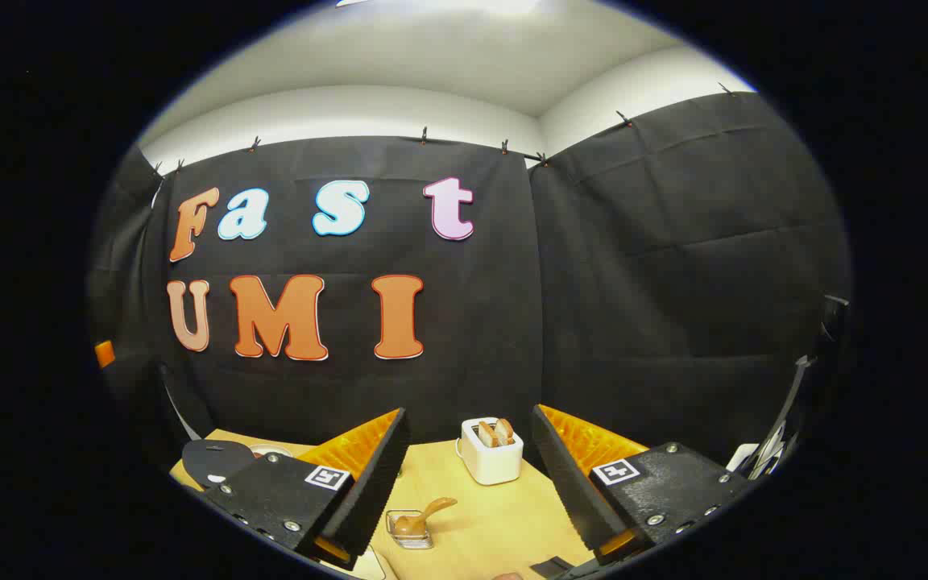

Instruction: Close the left gripper, press the button to open the rice cooker; take a wooden spoon from the chopstick holder with the right hand, scoop a spoonful of rice and pour it into the rice cooker, then put the wooden spoon back into the chopstick holder.

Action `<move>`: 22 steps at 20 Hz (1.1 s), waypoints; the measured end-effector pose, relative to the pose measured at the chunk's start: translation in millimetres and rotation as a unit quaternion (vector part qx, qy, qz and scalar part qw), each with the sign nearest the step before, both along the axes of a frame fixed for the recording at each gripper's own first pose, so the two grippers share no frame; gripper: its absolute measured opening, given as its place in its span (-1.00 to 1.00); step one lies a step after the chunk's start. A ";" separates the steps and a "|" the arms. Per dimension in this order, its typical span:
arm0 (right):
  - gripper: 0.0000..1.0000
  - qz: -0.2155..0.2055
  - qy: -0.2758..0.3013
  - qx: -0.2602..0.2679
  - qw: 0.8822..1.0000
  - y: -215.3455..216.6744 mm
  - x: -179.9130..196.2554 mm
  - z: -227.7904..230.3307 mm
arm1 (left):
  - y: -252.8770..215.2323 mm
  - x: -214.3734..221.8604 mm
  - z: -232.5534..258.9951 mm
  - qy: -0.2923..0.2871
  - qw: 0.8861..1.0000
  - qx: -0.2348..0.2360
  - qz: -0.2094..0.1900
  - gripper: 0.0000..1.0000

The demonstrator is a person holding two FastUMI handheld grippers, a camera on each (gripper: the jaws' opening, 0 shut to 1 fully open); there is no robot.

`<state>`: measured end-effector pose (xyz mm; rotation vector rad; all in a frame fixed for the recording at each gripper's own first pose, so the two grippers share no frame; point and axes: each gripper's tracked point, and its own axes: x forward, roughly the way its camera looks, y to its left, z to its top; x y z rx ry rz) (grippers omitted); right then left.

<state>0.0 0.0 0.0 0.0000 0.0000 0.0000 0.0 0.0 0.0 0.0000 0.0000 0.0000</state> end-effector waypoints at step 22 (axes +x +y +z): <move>0.88 0.048 0.007 -0.009 0.999 4.1 42.9 -12.0 | -17.0 9.9 9.2 0.009 0.998 0.036 0.042 0.69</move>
